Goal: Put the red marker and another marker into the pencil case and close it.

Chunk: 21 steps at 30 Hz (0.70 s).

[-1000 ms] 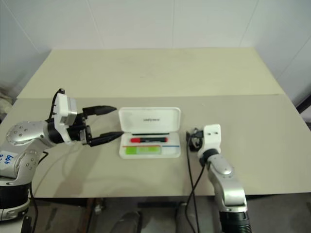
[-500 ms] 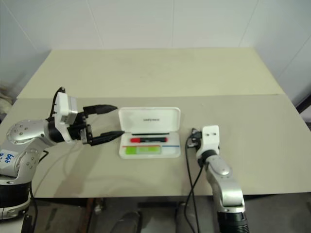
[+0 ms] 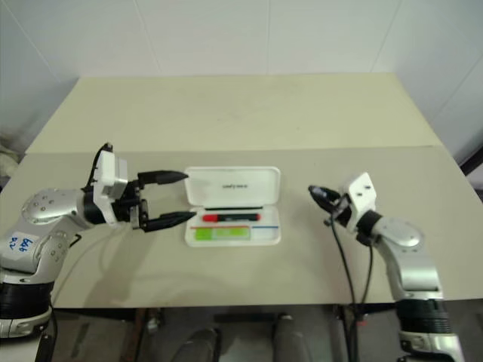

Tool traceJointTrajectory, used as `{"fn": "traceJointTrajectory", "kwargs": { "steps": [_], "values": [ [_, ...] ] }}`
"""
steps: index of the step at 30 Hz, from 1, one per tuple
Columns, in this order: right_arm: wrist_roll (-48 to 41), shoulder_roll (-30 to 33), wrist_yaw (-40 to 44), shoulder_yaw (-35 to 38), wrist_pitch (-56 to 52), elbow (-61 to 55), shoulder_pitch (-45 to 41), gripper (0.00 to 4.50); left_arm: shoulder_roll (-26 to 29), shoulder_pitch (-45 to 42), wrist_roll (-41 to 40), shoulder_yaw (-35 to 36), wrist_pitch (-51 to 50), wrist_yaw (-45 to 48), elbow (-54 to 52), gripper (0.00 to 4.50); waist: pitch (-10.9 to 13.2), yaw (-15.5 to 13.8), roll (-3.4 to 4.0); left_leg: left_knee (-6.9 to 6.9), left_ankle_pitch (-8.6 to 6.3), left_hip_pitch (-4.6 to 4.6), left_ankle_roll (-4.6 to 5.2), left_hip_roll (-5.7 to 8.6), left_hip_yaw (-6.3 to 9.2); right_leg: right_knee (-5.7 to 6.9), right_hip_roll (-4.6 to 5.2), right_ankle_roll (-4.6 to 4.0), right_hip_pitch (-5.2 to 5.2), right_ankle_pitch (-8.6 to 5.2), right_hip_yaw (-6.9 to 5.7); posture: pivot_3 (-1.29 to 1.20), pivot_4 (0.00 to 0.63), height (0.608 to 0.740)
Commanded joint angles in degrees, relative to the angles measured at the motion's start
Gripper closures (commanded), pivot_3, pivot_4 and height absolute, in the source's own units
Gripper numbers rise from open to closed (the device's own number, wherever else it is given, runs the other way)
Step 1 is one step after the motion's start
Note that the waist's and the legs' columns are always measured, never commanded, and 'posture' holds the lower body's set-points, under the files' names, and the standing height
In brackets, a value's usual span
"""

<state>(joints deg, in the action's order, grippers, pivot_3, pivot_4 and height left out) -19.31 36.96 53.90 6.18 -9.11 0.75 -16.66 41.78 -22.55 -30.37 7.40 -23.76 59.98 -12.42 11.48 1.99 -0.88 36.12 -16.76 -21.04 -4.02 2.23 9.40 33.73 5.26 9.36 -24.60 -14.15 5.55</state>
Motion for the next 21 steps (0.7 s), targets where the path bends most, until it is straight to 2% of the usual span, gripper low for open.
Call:
{"fn": "traceJointTrajectory", "kwargs": {
  "steps": [1, 8, 12, 21],
  "values": [
    [-1.1, 2.8, 9.9, -2.8, 3.7, 0.4, -1.2, 4.1, 2.2, 1.2, 1.3, 0.5, 3.1, 2.7, 1.1, 0.0, 0.0, 0.1, 0.0, 0.01, 0.0, 0.01, 0.0, 0.0, -0.02, 0.01, 0.0, 0.0, 0.0, 0.0, 0.02, 0.0, 0.15, 0.74],
    [0.3, 2.5, 17.7, -7.5, 7.4, 5.6, -6.2, 4.1, 4.8, 3.6, 5.9, -0.2, 11.5, 7.4, 6.1, 0.0, 0.0, 0.0, -0.01, 0.09, 0.03, 0.06, 0.0, 0.01, -0.06, 0.09, 0.01, 0.02, 0.02, 0.03, 0.05, 0.0, 0.15, 0.74],
    [1.2, -0.2, 21.2, -11.7, 9.4, 8.1, -9.5, 4.1, 5.5, 5.9, 5.8, 0.7, 12.3, 8.0, 5.2, 0.0, 0.0, 0.1, -0.01, 0.05, 0.03, 0.06, 0.0, 0.0, -0.06, 0.07, 0.02, 0.01, 0.01, 0.03, 0.06, 0.0, 0.15, 0.74],
    [1.4, -3.1, 23.5, -13.9, 10.2, 9.5, -11.0, 4.1, 6.0, 8.3, 5.2, 1.5, 12.3, 7.2, 3.3, 0.0, 0.0, -0.4, -0.01, 0.05, 0.02, 0.0, 0.01, 0.01, -0.03, 0.09, 0.04, 0.01, -0.04, 0.02, 0.05, 0.0, 0.15, 0.74]
  ]
}}
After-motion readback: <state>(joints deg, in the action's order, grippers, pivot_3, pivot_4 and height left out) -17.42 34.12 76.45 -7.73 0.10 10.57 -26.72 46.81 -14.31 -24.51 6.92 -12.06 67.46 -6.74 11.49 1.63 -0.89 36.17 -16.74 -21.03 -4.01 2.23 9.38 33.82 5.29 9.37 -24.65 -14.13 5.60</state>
